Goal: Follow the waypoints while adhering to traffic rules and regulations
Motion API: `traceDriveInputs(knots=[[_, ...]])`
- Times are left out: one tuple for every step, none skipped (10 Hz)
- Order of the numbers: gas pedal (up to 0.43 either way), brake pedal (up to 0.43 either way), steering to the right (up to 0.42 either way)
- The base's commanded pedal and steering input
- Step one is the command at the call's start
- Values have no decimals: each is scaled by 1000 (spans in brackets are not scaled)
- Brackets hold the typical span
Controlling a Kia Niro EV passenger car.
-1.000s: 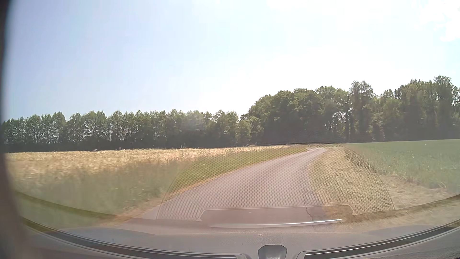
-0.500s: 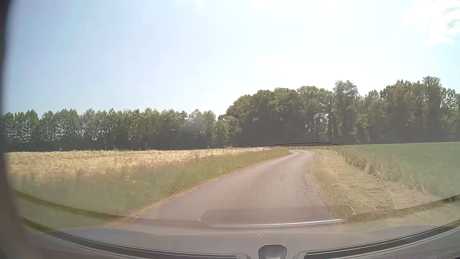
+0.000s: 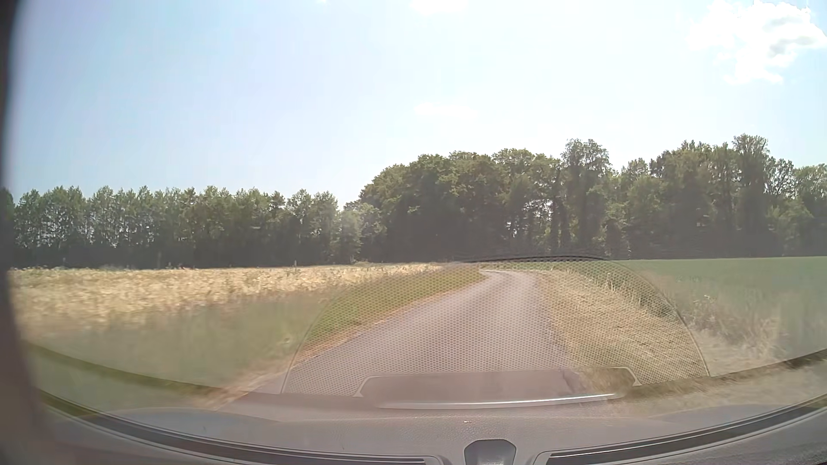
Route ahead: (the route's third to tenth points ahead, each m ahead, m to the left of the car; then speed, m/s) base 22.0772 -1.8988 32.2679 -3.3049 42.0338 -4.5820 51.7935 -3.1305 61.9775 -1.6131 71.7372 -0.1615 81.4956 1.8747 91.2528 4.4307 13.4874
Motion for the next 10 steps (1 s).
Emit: traceDriveInputs(knots=[[390,6,67],[390,6,64],[378,6,62],[370,6,60],[370,6,58],[370,6,55],[350,6,49],[319,6,43],[280,6,35],[268,6,25]])
